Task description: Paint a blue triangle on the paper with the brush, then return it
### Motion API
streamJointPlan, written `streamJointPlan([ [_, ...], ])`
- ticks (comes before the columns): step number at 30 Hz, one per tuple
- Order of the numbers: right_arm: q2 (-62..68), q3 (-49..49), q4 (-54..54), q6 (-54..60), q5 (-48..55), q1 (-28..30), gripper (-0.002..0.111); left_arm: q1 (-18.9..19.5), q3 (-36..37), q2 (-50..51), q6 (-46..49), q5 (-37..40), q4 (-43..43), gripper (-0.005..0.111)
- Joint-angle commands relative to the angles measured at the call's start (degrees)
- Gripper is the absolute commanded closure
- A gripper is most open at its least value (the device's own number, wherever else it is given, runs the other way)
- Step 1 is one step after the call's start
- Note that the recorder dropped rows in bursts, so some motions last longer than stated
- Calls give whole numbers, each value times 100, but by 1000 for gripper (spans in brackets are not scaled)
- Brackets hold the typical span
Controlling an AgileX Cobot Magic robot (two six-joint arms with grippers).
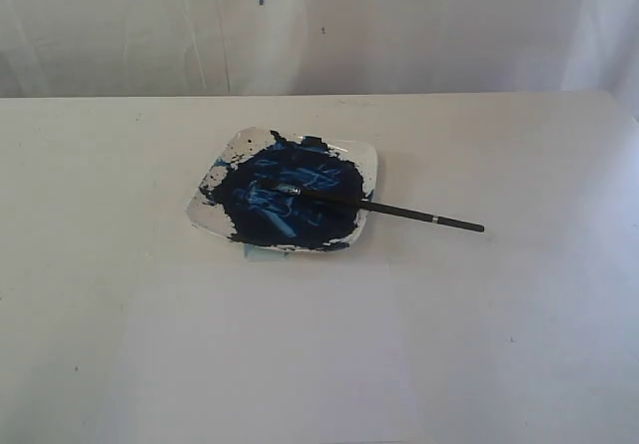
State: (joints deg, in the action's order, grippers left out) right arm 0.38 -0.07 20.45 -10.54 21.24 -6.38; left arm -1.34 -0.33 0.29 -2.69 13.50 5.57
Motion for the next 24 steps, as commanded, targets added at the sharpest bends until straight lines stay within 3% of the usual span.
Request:
streamJointPlan([
  [1,-38,7,-1,-31,-32,11,108,-25,33,-29,-5,11,14,107],
  [6,-38,7,-1,-31,-32,11,108,-25,33,-29,-10,-29,-299,107],
  [10,-38,7,-1,-31,-32,11,108,-25,33,-29,0,-510,-318,107],
  [18,-38,7,27,-31,-32,11,108,-25,33,-29,-114,-1872,-386,107],
  [24,-38,7,38,-31,-323,11,108,-25,33,-29,-952,-3380,-386,107],
])
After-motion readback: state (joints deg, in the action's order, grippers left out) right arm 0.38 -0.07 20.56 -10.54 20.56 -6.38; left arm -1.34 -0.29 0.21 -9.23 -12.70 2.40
